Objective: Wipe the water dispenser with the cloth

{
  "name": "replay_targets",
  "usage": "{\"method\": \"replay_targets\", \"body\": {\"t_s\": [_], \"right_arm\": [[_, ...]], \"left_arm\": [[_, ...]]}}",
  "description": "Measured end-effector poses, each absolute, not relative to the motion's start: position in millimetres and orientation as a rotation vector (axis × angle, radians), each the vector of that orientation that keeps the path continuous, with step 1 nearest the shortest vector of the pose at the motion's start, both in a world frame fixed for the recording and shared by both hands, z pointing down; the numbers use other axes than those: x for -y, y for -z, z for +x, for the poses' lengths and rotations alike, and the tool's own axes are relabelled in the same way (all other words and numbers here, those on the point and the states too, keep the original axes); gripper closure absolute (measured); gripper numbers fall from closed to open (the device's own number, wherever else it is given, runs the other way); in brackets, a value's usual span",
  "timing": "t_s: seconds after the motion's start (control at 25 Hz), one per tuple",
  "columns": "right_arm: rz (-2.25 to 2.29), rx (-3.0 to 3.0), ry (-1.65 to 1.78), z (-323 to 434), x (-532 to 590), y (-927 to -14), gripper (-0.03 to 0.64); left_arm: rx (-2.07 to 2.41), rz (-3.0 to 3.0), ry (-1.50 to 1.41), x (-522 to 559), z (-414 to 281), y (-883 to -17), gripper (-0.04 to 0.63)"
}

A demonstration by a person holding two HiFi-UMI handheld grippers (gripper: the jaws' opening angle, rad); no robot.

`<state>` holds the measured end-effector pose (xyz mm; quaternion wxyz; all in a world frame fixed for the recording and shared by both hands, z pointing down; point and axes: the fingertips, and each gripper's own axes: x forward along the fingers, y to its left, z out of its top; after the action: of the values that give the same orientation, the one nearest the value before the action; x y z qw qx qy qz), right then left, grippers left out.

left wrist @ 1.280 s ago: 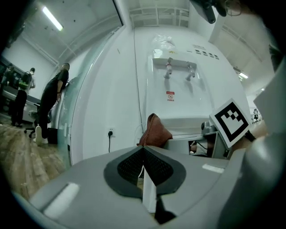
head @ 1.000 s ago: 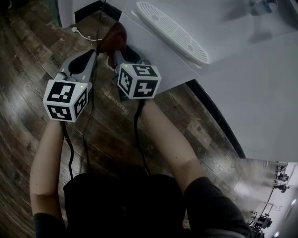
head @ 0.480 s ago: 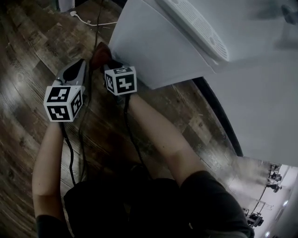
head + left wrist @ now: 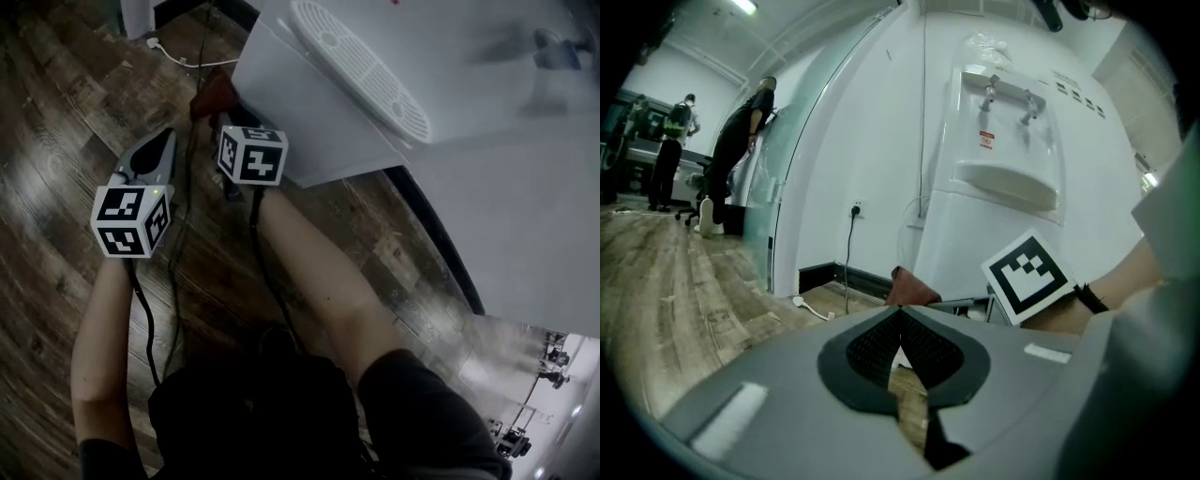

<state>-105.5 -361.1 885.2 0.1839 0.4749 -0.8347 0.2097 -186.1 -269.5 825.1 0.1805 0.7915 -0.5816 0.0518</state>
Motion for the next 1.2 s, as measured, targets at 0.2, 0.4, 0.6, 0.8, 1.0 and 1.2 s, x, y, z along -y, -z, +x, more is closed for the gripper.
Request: {"method": "replay_targets", "body": {"t_s": [0.2, 0.4, 0.6, 0.8, 1.0, 1.2], "right_arm": [[1.481, 2.356, -0.765, -96.7, 346.2, -803.6, 0.549], [1.548, 2.369, -0.806, -97.1, 337.4, -713.1, 0.549], [1.580, 2.398, -0.809, -104.7, 336.2, -627.2, 0.549], [1.665, 2.404, -0.833, -106.0, 331.1, -553.6, 0.549], [1.721, 2.407, -0.822, -106.1, 334.1, -479.0, 0.549], [1.804, 2.436, -0.897, -103.8, 333.2, -403.2, 0.549]], "left_arm": [[1.613, 2.258, -0.185, 258.3, -184.8, -751.3, 0.577], [1.617, 2.270, -0.129, 256.6, -185.5, -662.3, 0.577], [1.588, 2.328, -0.107, 249.8, -186.7, -574.1, 0.577], [1.571, 2.370, -0.084, 237.6, -189.5, -500.0, 0.577], [1.552, 2.400, -0.110, 236.2, -192.5, -434.1, 0.577], [1.535, 2.413, -0.082, 235.7, -195.4, -373.5, 0.577]]}}
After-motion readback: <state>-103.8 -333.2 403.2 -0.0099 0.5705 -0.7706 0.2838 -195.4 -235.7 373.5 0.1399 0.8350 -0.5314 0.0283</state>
